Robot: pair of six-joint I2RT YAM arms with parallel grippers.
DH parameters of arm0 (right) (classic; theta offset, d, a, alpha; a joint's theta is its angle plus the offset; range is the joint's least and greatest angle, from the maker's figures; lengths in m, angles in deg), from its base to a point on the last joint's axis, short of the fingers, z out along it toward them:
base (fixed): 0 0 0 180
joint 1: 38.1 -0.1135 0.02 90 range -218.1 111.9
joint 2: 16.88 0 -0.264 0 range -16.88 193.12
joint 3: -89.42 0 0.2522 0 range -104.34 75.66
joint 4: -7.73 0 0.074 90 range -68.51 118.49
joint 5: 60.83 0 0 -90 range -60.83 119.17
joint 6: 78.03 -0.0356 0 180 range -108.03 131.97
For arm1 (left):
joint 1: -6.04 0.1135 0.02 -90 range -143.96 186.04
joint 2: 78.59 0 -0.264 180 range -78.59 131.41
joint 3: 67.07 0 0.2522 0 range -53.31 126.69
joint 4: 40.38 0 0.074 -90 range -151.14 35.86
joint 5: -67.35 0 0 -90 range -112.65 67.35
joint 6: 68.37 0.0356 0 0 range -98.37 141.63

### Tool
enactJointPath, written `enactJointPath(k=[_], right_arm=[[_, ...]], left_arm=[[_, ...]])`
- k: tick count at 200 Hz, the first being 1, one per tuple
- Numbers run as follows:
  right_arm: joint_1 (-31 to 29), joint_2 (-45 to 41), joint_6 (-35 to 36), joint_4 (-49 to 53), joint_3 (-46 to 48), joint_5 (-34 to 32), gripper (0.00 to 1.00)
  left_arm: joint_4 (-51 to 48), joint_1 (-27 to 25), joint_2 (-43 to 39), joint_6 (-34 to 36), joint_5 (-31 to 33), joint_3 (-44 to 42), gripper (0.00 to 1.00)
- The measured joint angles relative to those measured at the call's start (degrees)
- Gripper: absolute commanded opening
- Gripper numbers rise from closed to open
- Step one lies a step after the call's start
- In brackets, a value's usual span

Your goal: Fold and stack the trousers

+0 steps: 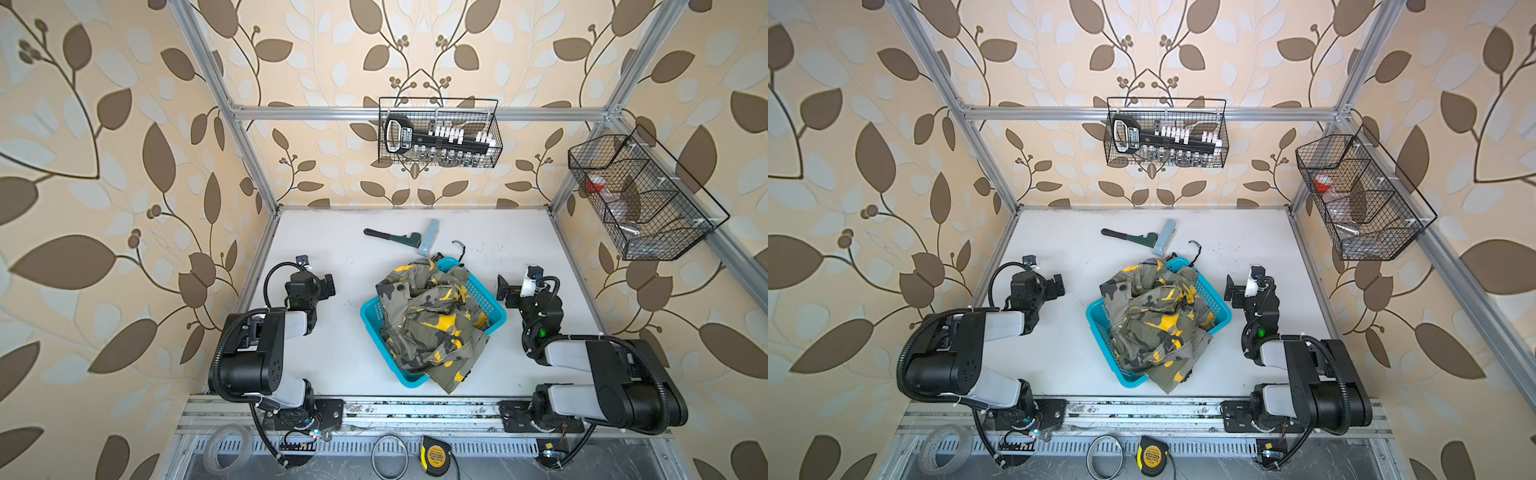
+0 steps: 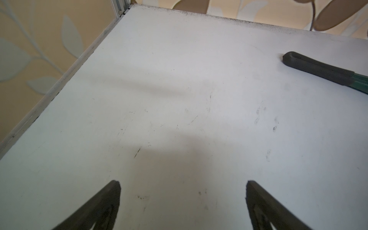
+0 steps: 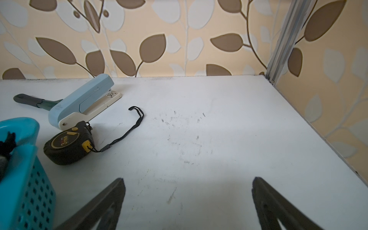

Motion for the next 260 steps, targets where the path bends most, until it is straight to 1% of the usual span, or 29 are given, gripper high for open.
enactJointPath(k=[152,173,209,231,260], right_arm=[[0.1,-0.9,-0.1,0.5,0.0,0.8,1.00],[0.1,-6.5,-0.2,4.1,0.0,0.4,1.00],[0.3,-19.6,-1.7,13.9,-1.8,-0.9,1.00],[0.4,-26.4,-3.5,22.2,-5.3,-0.5,1.00],[0.0,-31.1,-6.6,35.4,-13.0,3.0,1.00]], left_arm=[[-0.4,0.0,-0.4,0.0,0.0,0.0,0.99],[-5.3,0.0,-5.2,-0.2,0.6,0.2,0.99],[-13.4,0.0,-17.9,-3.8,2.9,2.7,0.99],[-22.4,0.0,-21.5,-6.5,2.7,9.9,0.99],[-35.0,-0.9,-21.9,-10.1,-0.3,22.9,0.99]])
